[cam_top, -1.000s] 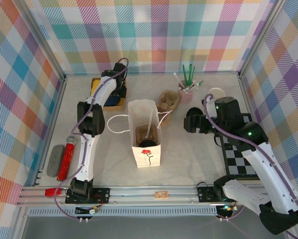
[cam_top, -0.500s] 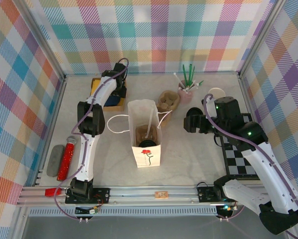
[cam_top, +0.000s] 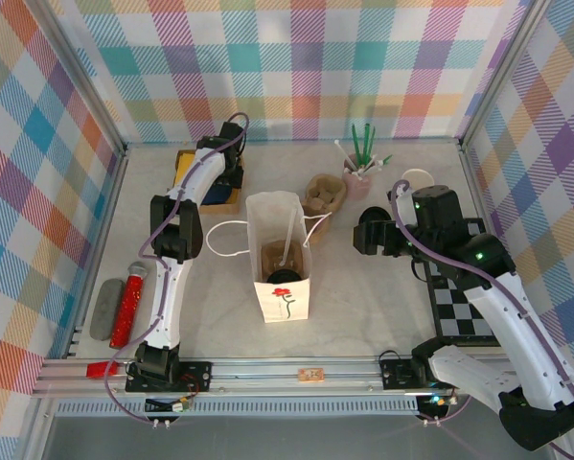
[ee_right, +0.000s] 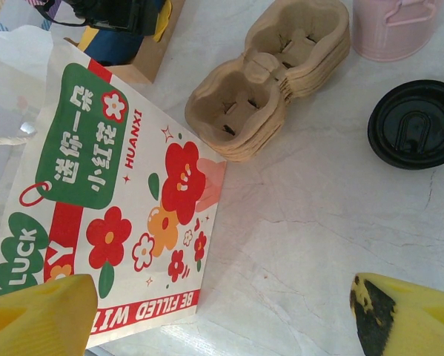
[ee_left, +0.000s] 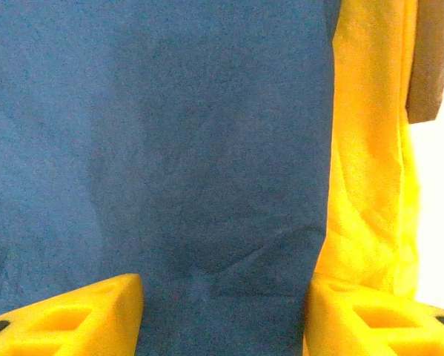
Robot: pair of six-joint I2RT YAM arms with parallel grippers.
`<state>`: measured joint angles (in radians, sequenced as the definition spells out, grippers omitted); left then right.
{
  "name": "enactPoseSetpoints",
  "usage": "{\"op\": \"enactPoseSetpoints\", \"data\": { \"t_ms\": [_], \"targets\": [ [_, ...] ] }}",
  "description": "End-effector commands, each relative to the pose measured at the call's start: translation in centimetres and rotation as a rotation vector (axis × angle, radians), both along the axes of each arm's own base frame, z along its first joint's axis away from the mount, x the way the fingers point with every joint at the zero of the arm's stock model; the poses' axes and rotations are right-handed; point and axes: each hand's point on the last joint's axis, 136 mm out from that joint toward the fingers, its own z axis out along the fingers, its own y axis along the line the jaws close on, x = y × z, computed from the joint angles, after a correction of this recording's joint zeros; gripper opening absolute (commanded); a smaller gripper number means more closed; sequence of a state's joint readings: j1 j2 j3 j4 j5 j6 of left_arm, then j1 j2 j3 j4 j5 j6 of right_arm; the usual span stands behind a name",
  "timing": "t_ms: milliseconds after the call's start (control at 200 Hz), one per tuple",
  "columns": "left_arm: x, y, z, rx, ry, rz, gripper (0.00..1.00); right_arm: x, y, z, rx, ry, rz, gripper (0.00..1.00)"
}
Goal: Pack the takeout coffee
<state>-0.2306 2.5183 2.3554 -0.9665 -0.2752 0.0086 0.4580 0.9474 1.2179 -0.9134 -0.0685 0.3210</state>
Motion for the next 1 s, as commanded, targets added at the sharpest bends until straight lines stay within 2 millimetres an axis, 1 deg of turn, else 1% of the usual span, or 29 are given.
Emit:
{"op": "enactPoseSetpoints", "data": {
  "t_ms": [0,210,355,500,675,995],
  "targets": [
    [-0.4,0.6,-0.9,0.043,0.035,-0.004,0.52,0.3,0.0,0.3,-0.007,-0.028,0.007,0.88],
    [-0.3,0.6,-0.7,0.049,0.030,-0.010,0.32,0.2,-0.1,0.4,-0.006,-0.031,0.009,0.88],
    [-0.4,0.7,-0.3,0.051,0.028,-0.008,0.24,0.1,-0.2,0.5,-0.006,-0.034,0.007,0.88],
    [-0.3,0.8,1.2,0.054,0.000,-0.006,0.15,0.0,-0.2,0.6,-0.003,-0.039,0.007,0.88],
    [-0.2,1.2,3.3,0.072,-0.037,0.000,0.00,-0.1,-0.3,0.9,0.000,-0.049,0.008,0.88],
    [-0.7,1.7,8.0,0.074,-0.116,0.009,0.00,-0.5,-0.5,1.6,0.008,-0.069,0.010,0.88]
  ]
}}
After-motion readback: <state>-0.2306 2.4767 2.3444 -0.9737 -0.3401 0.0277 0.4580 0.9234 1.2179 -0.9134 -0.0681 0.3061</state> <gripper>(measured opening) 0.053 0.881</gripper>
